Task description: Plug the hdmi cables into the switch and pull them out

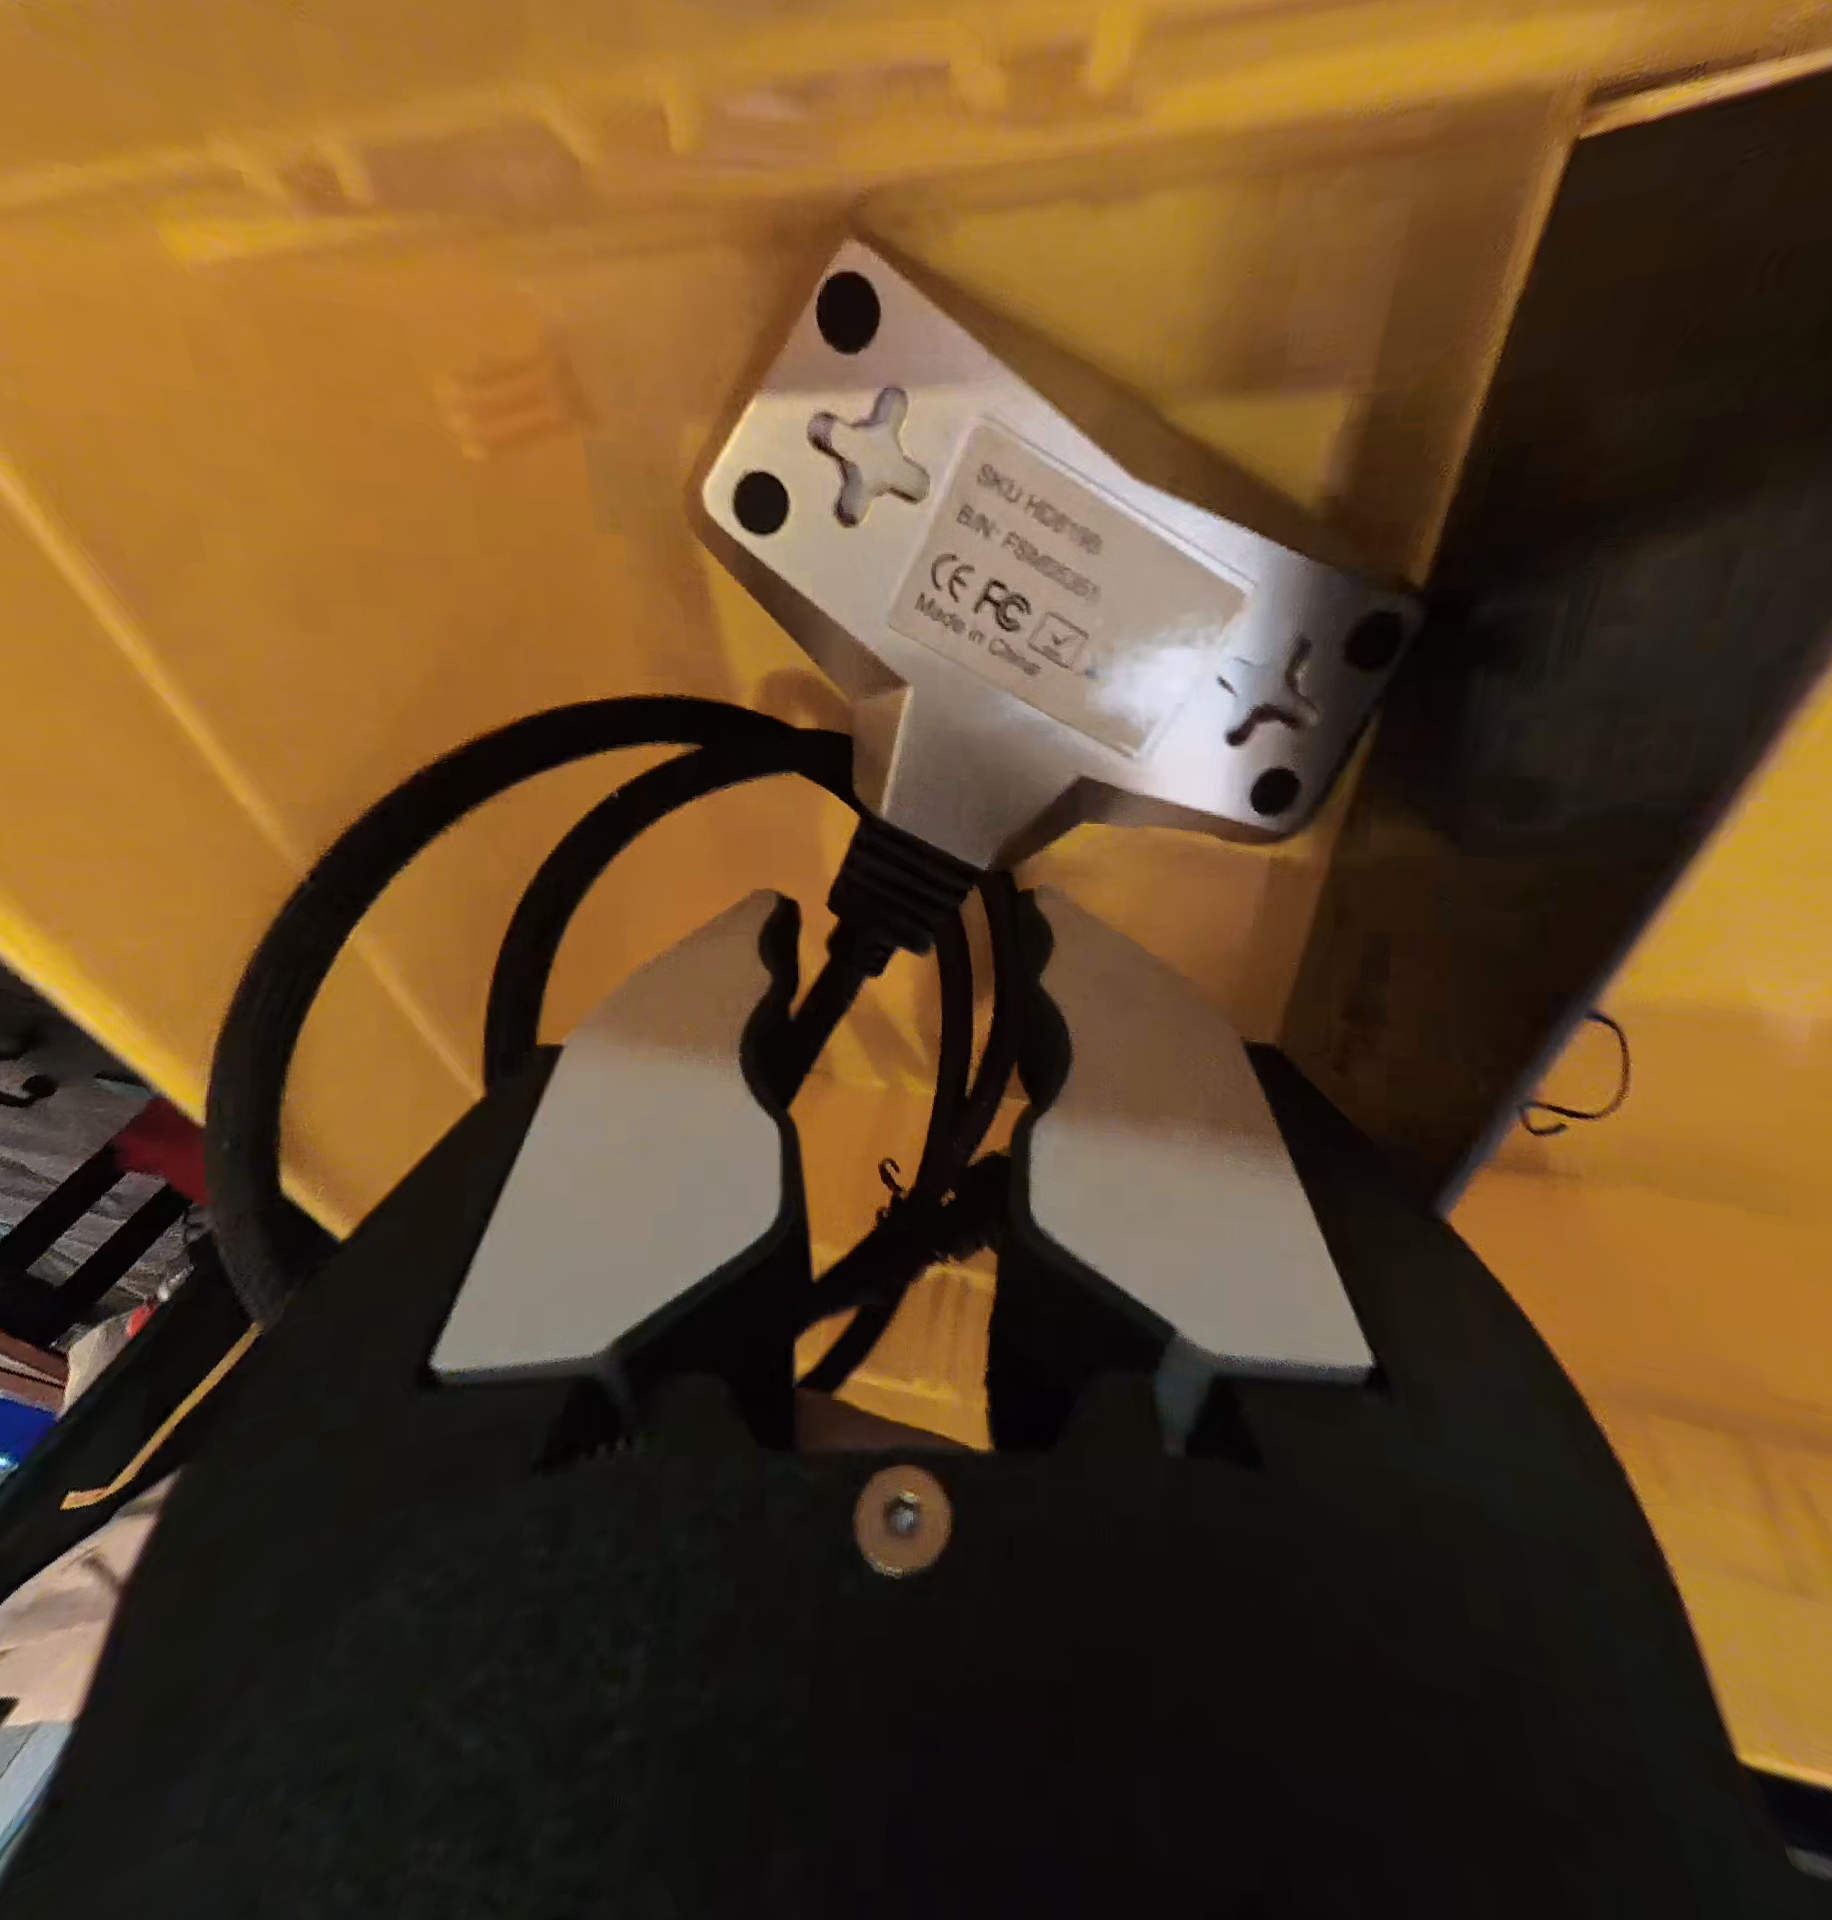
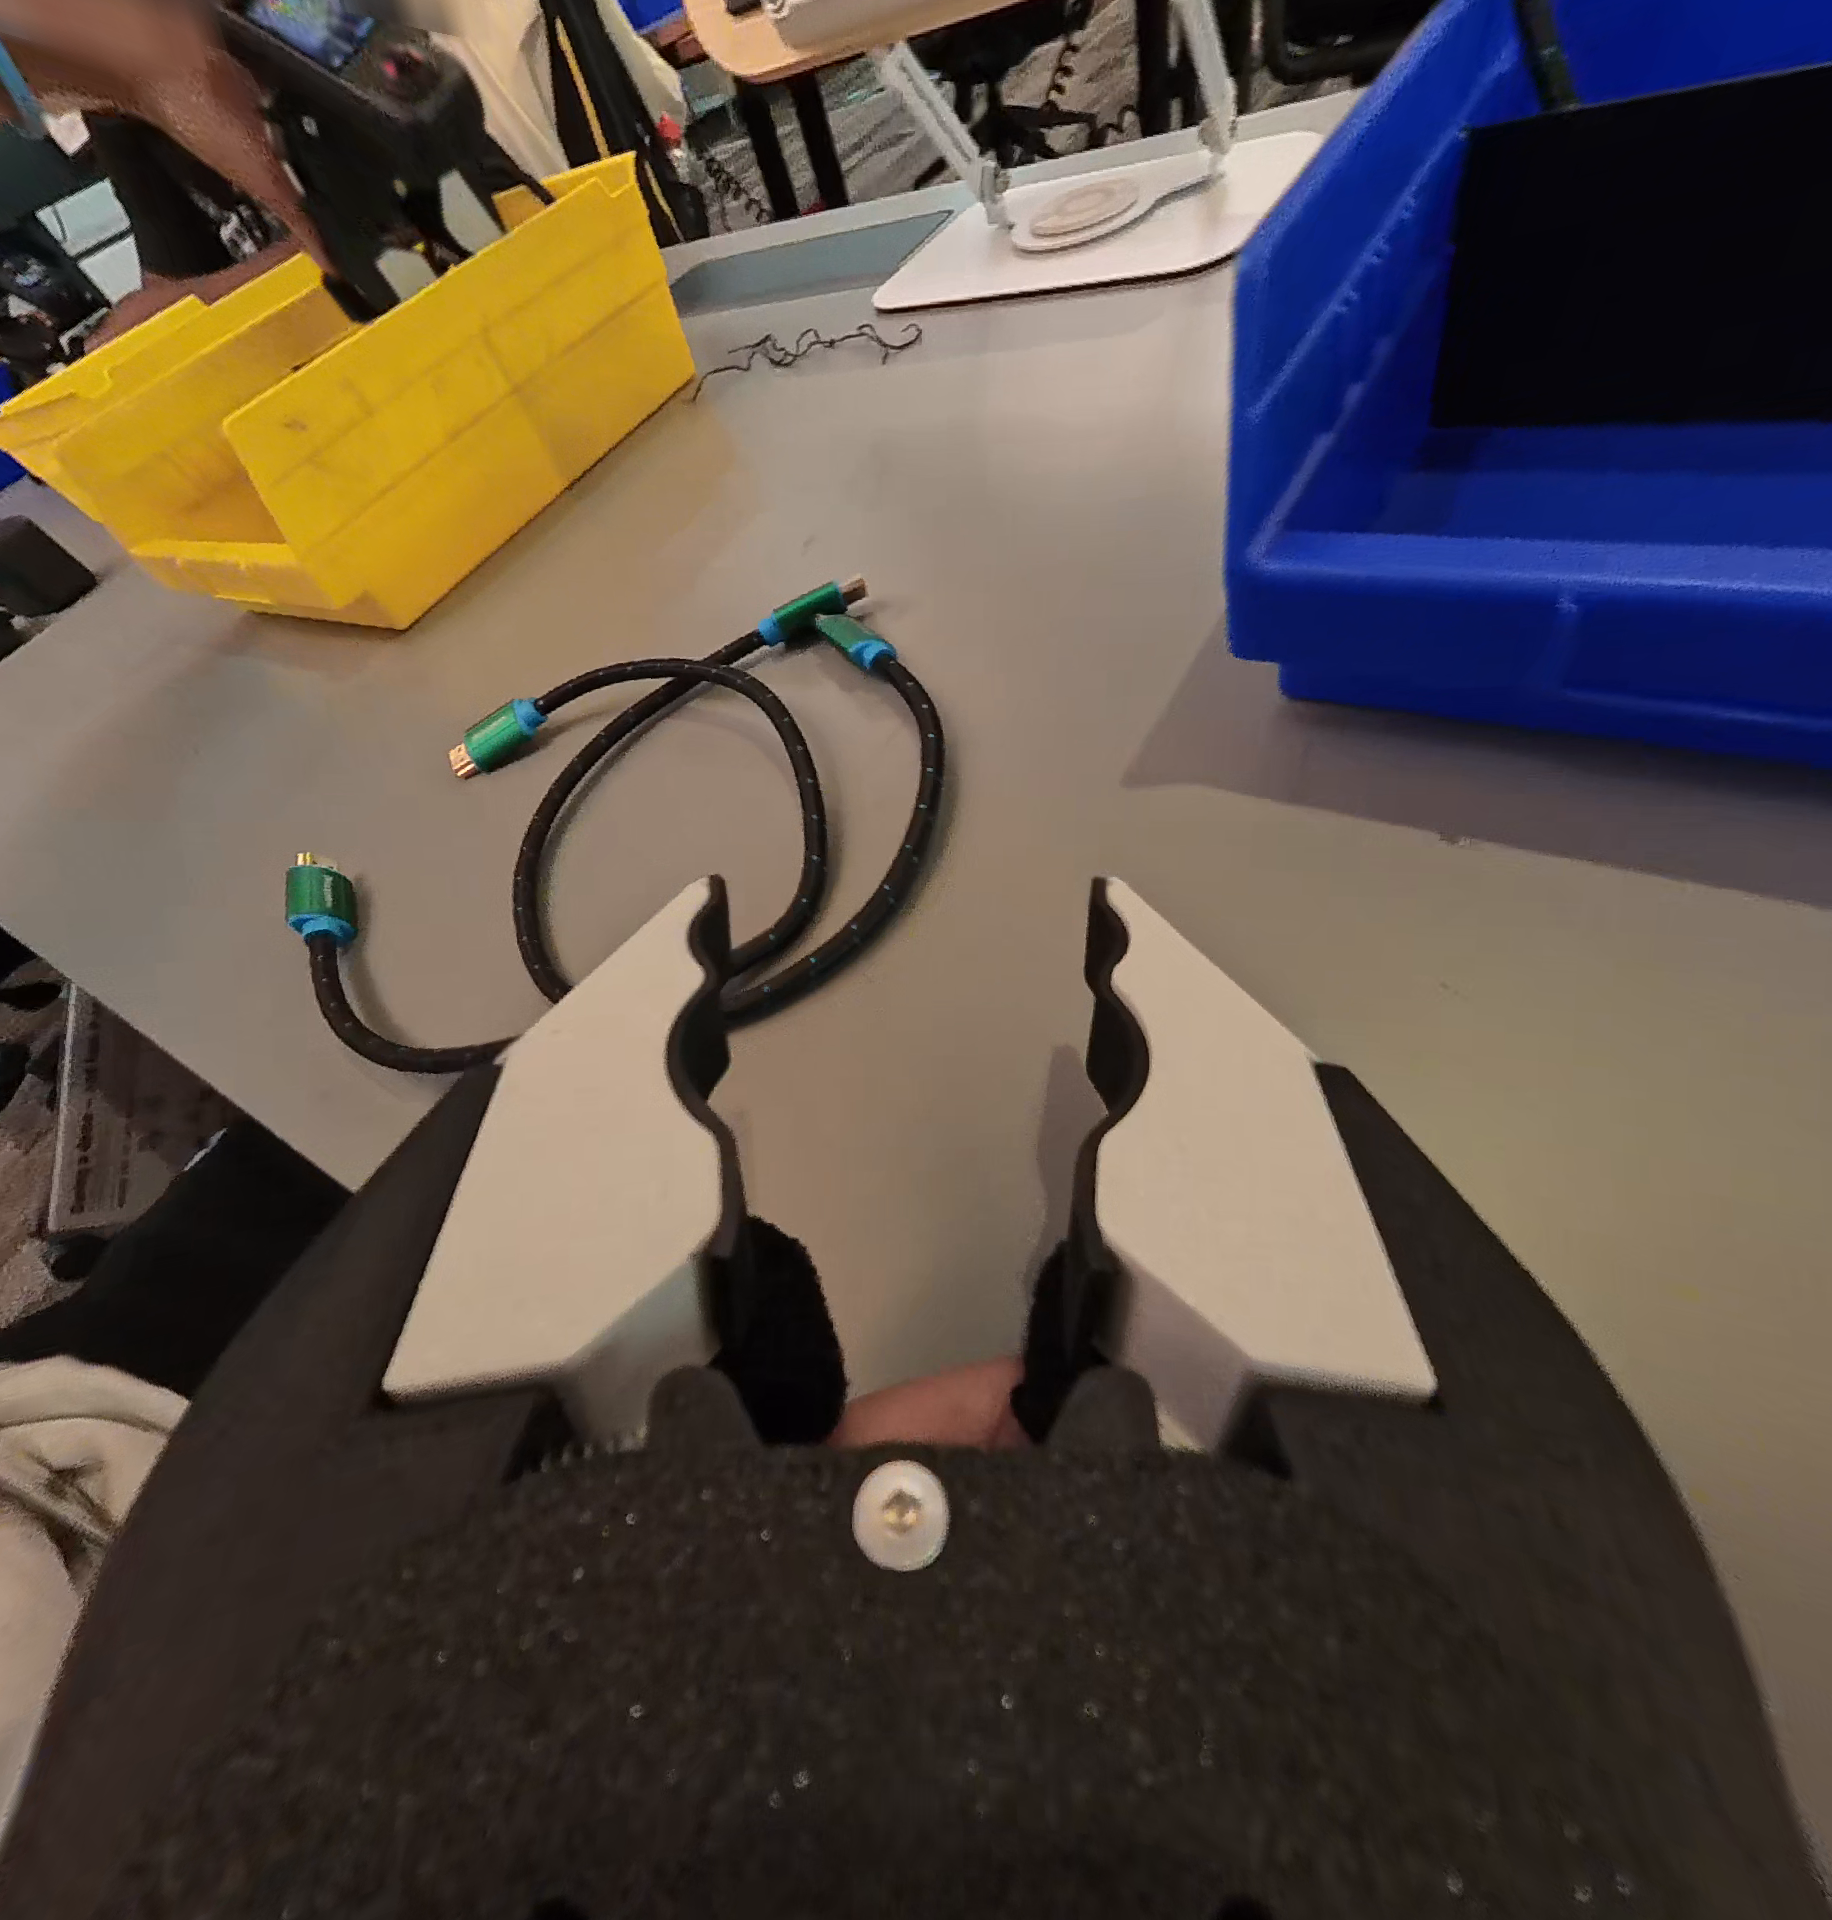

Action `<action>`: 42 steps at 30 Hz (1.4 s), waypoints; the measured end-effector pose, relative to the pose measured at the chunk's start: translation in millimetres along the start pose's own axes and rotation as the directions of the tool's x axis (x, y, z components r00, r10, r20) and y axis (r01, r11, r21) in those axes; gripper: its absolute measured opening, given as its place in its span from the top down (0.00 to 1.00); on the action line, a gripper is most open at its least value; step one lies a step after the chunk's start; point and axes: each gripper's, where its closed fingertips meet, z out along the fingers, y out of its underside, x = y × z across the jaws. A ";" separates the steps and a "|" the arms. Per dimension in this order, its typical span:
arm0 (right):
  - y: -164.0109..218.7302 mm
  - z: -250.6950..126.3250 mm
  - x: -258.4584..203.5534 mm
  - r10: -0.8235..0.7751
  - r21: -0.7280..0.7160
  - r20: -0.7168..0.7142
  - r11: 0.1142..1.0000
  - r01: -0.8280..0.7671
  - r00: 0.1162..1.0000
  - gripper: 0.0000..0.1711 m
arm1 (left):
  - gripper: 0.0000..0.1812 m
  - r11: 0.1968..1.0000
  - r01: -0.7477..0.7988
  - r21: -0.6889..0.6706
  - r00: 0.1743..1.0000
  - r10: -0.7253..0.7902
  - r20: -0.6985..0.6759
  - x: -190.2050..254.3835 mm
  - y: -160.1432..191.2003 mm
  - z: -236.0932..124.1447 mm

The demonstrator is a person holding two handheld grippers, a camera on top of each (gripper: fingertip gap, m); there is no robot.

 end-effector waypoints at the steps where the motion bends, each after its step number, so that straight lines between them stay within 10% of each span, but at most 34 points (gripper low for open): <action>1: 1.0 -3.3 3.6 0.007 0.002 -0.010 1.000 -0.007 1.000 0.60 | 0.78 1.000 -0.007 0.008 1.000 0.007 -0.001 -1.9 -2.8 3.4; 15: 11.6 5.6 -2.4 0.003 -0.092 0.036 0.996 0.000 0.999 0.61 | 0.88 0.992 -0.122 0.013 0.966 0.116 0.230 -12.7 -0.8 -14.1; 22: -6.2 13.7 -14.6 0.011 -0.017 0.088 1.000 -0.010 0.996 0.61 | 0.88 0.981 -0.021 0.190 0.847 -0.084 0.526 -24.6 9.0 -130.2; 30: -51.9 35.7 -74.2 -0.039 0.108 0.264 0.994 0.010 0.964 0.60 | 0.89 0.884 -0.069 0.462 0.405 -0.399 0.823 -19.5 4.4 -327.9; 35: -83.2 35.5 -117.9 -0.107 0.201 0.347 0.979 0.038 0.932 0.60 | 0.88 0.713 -0.167 0.682 0.238 -0.642 0.729 -4.9 -10.5 -437.7; 42: -152.6 44.7 -152.4 -0.339 0.356 0.270 0.905 0.233 0.901 0.60 | 0.88 0.543 -0.262 0.798 0.200 -0.778 0.595 34.2 -122.9 -419.4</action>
